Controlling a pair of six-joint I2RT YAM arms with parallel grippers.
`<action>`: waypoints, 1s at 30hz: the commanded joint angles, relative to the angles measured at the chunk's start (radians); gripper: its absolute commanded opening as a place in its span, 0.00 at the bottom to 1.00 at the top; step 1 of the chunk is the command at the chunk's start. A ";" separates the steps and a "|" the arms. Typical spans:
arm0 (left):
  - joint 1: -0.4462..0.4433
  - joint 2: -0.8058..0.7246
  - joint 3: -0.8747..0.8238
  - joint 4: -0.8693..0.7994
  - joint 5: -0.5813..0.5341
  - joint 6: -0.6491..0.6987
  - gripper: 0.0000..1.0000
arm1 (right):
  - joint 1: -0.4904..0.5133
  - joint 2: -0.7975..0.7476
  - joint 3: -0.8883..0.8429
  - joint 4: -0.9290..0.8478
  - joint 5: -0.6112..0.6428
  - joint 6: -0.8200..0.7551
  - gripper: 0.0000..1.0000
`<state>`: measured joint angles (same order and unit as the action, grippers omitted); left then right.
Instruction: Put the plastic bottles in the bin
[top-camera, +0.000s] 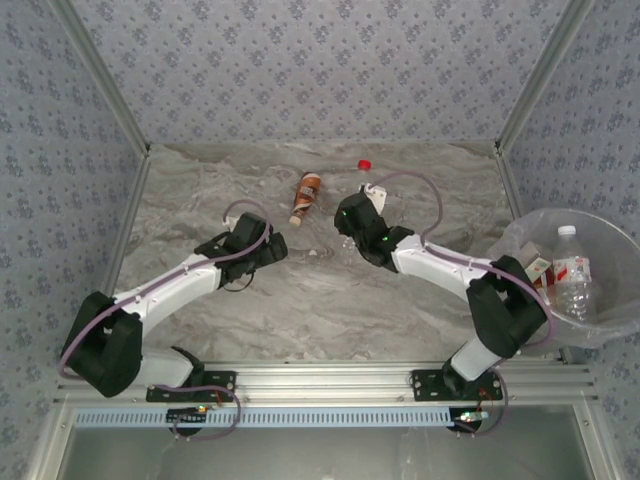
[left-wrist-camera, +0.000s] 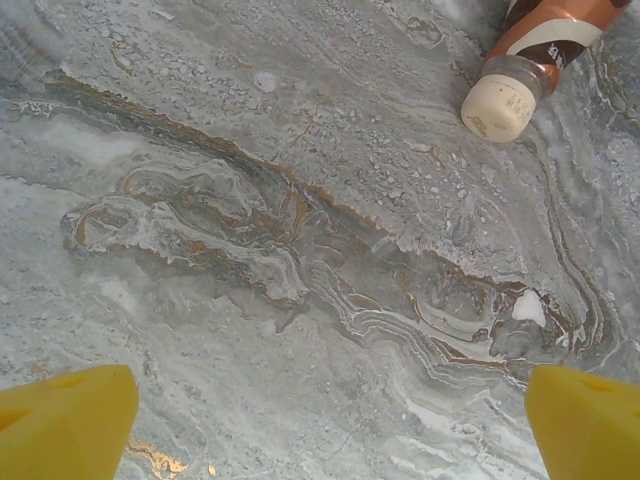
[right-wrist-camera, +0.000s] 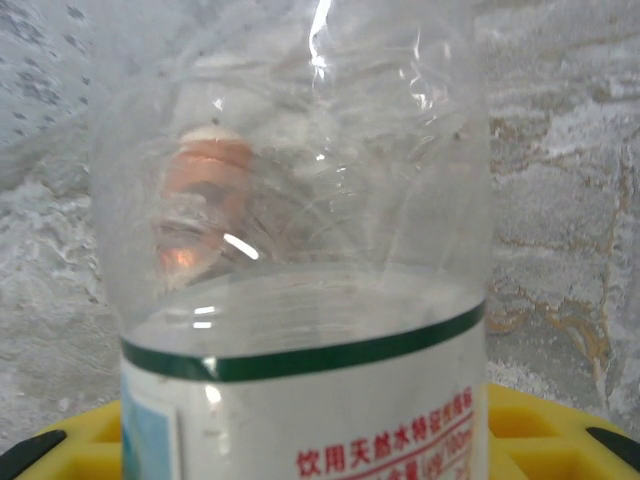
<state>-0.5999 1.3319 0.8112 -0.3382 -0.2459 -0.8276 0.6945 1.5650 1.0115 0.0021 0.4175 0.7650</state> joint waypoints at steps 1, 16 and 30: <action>0.006 -0.027 -0.009 0.021 0.012 0.013 0.99 | 0.007 -0.072 -0.016 0.048 0.052 -0.066 0.43; 0.006 -0.034 -0.022 0.077 0.040 0.012 0.99 | 0.003 -0.379 -0.056 0.017 0.106 -0.251 0.42; 0.006 -0.014 -0.021 0.126 0.066 0.010 0.99 | -0.137 -0.731 0.002 -0.338 0.178 -0.358 0.41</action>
<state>-0.5999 1.3170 0.7815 -0.2333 -0.1940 -0.8280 0.5873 0.8902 0.9718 -0.2497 0.5564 0.4534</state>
